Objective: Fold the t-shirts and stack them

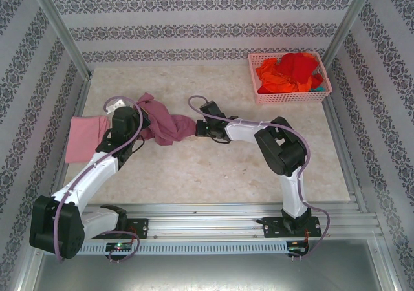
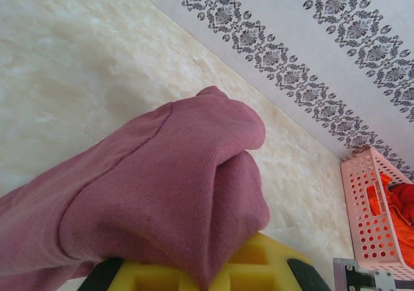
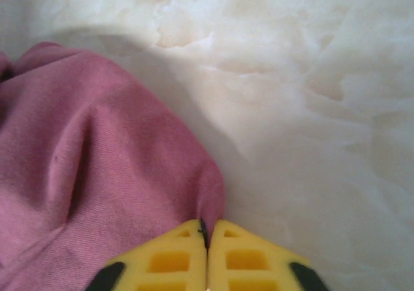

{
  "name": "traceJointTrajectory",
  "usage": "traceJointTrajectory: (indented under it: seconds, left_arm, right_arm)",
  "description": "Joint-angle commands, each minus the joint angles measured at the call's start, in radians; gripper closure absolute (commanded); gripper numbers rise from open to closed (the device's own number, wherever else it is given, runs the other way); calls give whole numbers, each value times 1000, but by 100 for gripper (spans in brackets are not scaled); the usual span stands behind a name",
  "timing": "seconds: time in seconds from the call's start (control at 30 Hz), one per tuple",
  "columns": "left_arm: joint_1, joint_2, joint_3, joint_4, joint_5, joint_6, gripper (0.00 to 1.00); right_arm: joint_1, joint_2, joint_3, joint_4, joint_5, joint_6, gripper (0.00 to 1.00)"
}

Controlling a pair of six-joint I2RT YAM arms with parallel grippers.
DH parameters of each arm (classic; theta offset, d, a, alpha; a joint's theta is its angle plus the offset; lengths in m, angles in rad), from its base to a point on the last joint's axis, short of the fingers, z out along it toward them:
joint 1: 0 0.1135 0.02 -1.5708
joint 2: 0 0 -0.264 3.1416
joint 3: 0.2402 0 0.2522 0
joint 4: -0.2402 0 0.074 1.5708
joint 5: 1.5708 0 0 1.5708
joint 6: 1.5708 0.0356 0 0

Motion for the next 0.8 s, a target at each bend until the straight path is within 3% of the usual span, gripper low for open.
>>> traceJointTrajectory:
  seconds: [0.0, 0.23, 0.57, 0.67, 0.77]
  left_arm:
    - [15, -17, -8, 5, 3, -5, 100]
    - [26, 72, 148, 26, 15, 19, 100]
    - [98, 378, 630, 41, 119, 12, 100]
    - [105, 396, 691, 53, 137, 1, 100]
    - [106, 362, 657, 61, 136, 2, 100]
  right_arm:
    - [-20, -32, 17, 23, -13, -31, 100]
    - [-103, -201, 50, -9, 15, -93, 100]
    - [-263, -291, 394, -169, -19, -242, 100]
    - [-276, -327, 434, -186, -18, -271, 100]
    - [-278, -396, 362, -164, -16, -273, 100]
